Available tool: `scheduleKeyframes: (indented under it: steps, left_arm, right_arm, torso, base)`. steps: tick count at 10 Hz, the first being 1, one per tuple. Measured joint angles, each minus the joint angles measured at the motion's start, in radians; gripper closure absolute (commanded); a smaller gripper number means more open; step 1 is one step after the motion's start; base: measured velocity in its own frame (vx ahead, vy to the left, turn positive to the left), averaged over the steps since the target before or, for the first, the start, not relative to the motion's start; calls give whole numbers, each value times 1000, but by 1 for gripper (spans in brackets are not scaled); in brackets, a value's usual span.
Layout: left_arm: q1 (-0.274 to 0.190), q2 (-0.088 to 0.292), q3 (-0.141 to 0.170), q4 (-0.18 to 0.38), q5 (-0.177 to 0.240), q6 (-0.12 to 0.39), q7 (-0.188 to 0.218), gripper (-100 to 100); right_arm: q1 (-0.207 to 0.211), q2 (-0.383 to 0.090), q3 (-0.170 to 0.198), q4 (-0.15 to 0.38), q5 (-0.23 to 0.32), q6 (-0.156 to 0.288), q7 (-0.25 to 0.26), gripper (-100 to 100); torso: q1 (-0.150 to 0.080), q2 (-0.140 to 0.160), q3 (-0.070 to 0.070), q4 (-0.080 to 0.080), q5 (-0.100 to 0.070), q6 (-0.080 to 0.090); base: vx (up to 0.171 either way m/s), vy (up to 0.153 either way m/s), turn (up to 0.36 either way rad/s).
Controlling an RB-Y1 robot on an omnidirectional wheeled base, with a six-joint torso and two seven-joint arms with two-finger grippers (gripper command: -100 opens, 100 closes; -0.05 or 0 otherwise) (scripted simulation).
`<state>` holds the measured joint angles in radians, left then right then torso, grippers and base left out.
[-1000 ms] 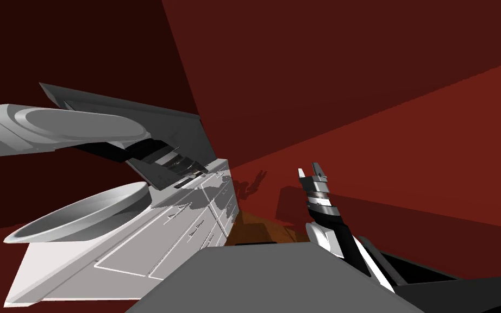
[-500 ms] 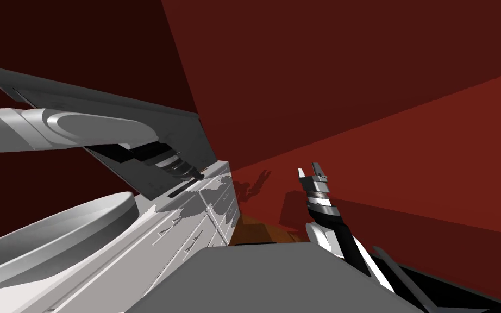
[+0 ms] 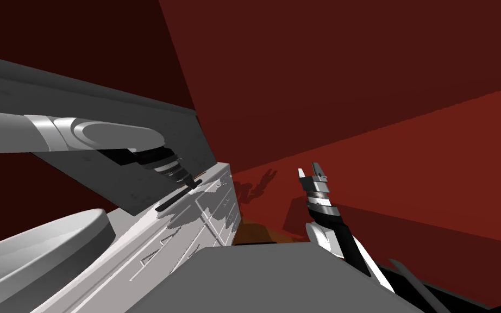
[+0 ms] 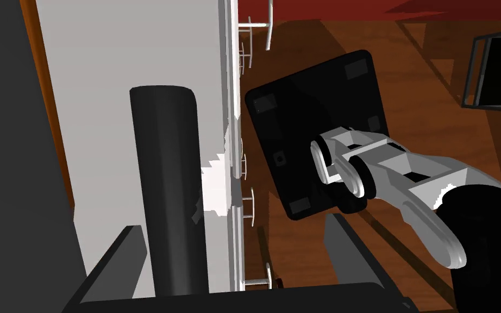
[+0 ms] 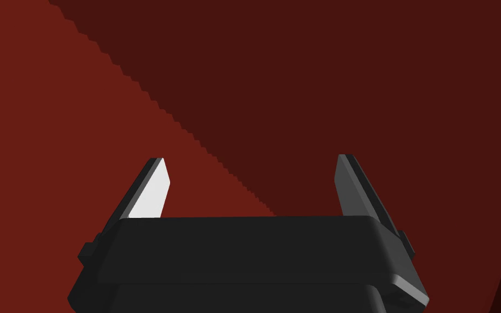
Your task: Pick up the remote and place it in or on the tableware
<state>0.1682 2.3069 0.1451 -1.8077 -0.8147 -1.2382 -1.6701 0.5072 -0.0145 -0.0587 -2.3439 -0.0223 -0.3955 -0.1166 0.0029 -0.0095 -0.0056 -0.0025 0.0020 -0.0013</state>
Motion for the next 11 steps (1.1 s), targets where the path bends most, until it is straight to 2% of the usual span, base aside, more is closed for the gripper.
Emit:
scheduleKeyframes:
  steps: [4,5,6,9,10,11]
  left_arm:
    - [42,39,-13,-24,-48,-25,-65,-100]
    - [43,41,-13,-25,-49,-26,-68,0]
    - [43,41,-13,-25,-49,-26,-68,-100]
    - [65,13,-40,-45,-90,20,-65,-100]
    - [66,12,-41,-48,-92,25,-64,100]
    - [66,12,-41,-47,-91,25,-64,100]
  right_arm:
    - [0,0,0,0,0,0,0,0]
    - [0,0,0,0,0,0,0,0]
    - [0,0,0,0,0,0,0,0]
    - [0,0,0,0,0,0,0,0]
    - [0,0,0,0,0,0,0,0]
    - [0,0,0,0,0,0,0,0]
  torso:
    - [-1,3,2,1,0,0]
    - [-2,5,3,1,0,0]
    - [-3,7,4,2,-1,0]
    - [-5,10,6,3,-1,0]
    - [-4,9,6,3,-1,0]
    - [-3,9,5,2,-1,0]
  base:
    - [64,17,-8]
    - [6,2,0]
    - [-7,-18,-40]
    - [-19,-23,-20]
    - [0,0,0]
    - [0,0,0]
